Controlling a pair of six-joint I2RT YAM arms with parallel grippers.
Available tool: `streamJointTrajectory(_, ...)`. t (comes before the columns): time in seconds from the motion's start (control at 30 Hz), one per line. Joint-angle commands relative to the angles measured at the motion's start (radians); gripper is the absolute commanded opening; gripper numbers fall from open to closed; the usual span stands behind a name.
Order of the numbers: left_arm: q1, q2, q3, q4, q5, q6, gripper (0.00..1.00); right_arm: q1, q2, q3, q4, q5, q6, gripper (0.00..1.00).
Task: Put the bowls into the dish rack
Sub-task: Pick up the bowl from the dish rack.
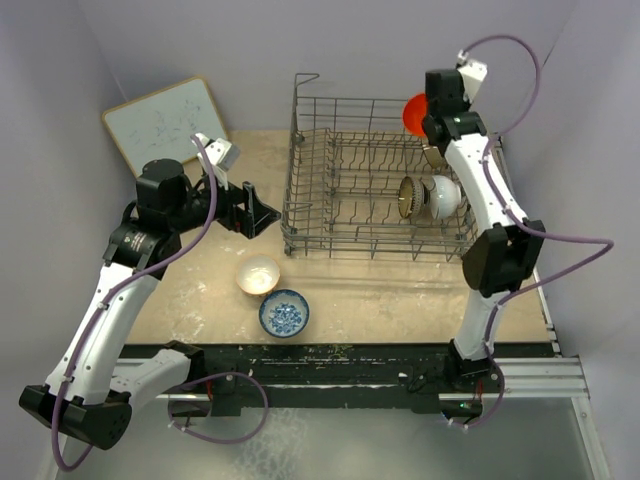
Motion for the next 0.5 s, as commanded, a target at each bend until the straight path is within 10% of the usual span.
streamJointTrajectory(0.0,-0.005,-0.027,0.04,0.036,0.014,0.007,0.99,0.11,0.107,0.293,-0.091,0.357,-0.279,0.0)
streamJointTrajectory(0.27,-0.005,-0.042,0.027,0.041,0.014,0.004,0.99,0.227,0.241,0.295,0.248,0.736,-0.908,0.0)
streamJointTrajectory(0.47,-0.004,-0.05,0.012,0.048,0.014,0.002,0.99,0.262,0.251,-0.032,1.484,0.857,-1.945,0.0)
